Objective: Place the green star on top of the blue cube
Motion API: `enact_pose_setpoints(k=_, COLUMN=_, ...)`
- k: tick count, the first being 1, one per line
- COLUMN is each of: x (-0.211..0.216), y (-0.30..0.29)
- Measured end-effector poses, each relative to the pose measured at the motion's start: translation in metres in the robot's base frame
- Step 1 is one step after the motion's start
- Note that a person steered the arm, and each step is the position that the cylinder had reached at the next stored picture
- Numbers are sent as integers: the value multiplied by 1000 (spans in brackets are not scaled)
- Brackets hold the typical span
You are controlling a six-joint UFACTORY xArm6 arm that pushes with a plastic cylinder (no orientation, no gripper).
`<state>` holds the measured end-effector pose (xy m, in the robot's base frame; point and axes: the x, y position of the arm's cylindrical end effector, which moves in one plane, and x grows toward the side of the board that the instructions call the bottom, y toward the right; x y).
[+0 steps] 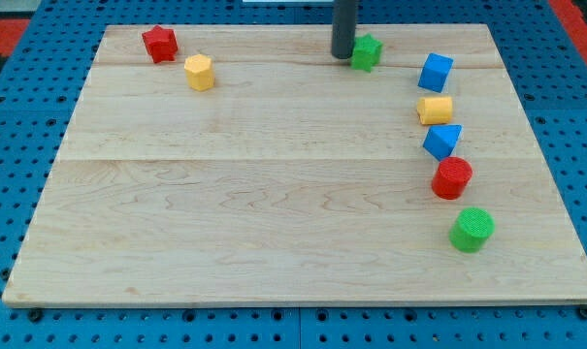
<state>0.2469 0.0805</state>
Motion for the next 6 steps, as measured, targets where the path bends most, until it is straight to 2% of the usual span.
enact_pose_setpoints(k=2, x=-30, y=62)
enact_pose_setpoints(k=3, x=-31, y=66)
enact_pose_setpoints(k=4, x=-32, y=-19)
enact_pose_setpoints(k=5, x=-2, y=-40)
enact_pose_setpoints(k=6, x=-2, y=12)
